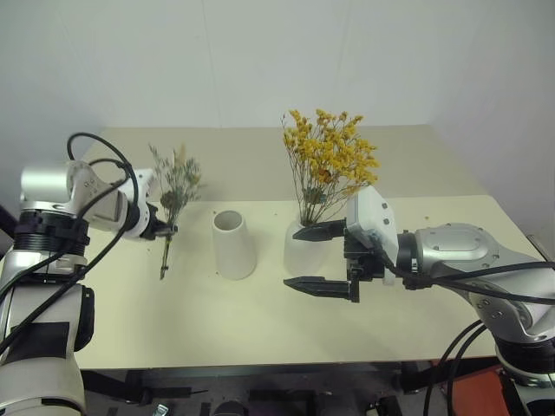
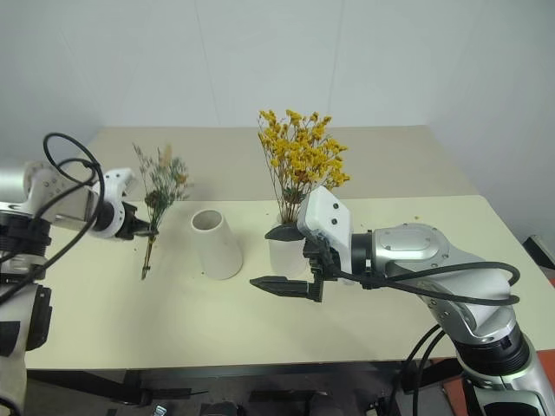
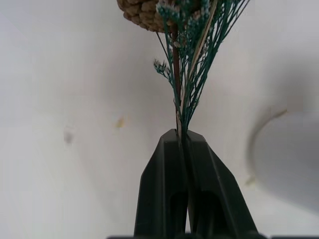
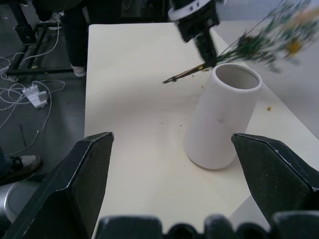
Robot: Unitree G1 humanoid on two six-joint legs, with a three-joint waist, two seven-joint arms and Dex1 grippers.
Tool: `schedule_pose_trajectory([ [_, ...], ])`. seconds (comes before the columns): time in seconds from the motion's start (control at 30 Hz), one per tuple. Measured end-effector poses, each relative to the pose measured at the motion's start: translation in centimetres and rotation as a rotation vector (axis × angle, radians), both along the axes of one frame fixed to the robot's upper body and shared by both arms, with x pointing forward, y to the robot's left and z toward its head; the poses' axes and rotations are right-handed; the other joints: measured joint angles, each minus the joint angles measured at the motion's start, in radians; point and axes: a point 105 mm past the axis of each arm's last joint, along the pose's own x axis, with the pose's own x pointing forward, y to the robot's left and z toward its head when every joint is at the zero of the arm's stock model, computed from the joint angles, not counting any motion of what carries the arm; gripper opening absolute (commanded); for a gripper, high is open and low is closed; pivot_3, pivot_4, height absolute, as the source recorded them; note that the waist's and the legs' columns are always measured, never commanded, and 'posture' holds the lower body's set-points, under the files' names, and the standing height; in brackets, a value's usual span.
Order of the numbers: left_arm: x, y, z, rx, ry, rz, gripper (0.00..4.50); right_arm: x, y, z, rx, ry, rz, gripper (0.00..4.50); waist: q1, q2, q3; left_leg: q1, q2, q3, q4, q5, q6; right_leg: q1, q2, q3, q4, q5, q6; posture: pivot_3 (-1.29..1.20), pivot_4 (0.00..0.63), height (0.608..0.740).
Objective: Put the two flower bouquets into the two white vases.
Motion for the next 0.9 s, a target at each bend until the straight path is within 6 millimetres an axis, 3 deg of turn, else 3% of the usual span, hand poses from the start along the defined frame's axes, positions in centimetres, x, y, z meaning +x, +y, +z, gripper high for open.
schedule_pose_trajectory([
  [0.47, -3.2, -2.8, 8.9, -0.32, -0.635, -0.431, 0.04, 0.1, 0.0, -0.2, -0.016, -0.011, 0.01, 4.5, -0.005, 0.0, 0.0, 0.001, 0.0, 0.001, 0.0, 0.0, 0.0, 0.0, 0.0, 0.0, 0.0, 0.0, 0.0, 0.0, 0.15, 0.74],
  [0.9, -5.9, -5.4, 11.2, -0.444, -0.91, -0.8, 0.04, 0.2, 0.2, -0.1, -0.004, -0.02, 0.011, 4.5, -0.006, 0.0, 0.0, 0.001, 0.0, 0.001, 0.0, 0.0, 0.0, 0.001, 0.0, 0.0, 0.0, 0.0, 0.0, 0.0, 0.15, 0.74],
])
